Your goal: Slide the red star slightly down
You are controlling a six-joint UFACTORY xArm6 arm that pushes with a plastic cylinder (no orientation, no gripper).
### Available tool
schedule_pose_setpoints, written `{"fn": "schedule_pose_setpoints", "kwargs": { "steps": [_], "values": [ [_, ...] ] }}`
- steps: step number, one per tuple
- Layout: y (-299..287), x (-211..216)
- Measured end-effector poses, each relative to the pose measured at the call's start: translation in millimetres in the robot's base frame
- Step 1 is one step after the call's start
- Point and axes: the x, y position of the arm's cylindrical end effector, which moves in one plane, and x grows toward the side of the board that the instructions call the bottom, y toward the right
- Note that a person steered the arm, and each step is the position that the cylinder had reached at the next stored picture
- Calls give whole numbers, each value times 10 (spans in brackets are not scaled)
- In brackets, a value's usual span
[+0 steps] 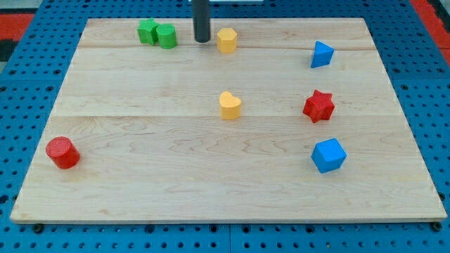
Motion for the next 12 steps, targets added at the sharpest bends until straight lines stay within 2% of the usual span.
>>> {"fn": "schedule_pose_setpoints", "kwargs": {
  "steps": [1,2,5,7,9,10,12],
  "values": [
    [-430,-11],
    [-595,-21],
    [-422,-112],
    [-158,550],
    [1200,727],
    [1551,1139],
    [2290,1352]
  ]
}}
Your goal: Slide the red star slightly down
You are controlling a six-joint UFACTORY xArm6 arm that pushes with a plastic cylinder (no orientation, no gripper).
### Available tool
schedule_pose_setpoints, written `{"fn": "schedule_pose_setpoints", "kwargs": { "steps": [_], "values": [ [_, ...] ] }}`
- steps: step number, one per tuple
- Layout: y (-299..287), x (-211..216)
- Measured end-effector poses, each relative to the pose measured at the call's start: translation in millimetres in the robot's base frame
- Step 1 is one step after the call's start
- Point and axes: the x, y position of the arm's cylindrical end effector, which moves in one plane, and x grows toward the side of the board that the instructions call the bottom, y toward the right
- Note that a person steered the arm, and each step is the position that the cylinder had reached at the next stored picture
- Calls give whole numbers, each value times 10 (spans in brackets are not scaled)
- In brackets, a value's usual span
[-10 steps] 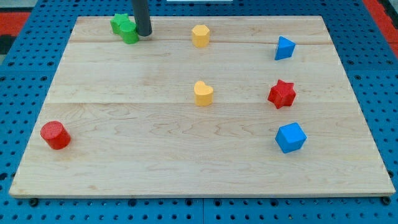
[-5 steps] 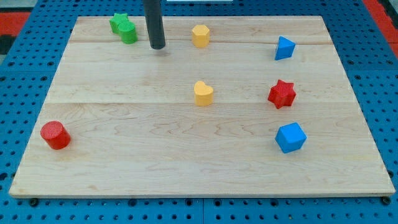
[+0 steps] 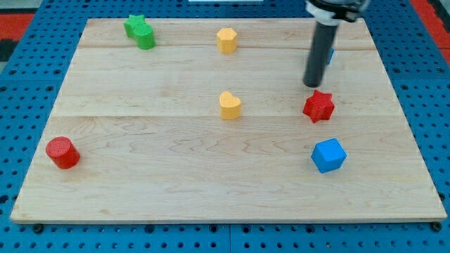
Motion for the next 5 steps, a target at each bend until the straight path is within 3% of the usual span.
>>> {"fn": "schedule_pose_setpoints", "kwargs": {
  "steps": [1,2,3,5],
  "values": [
    [331,214],
    [-349,255],
    [-330,327],
    [249,532]
  ]
}}
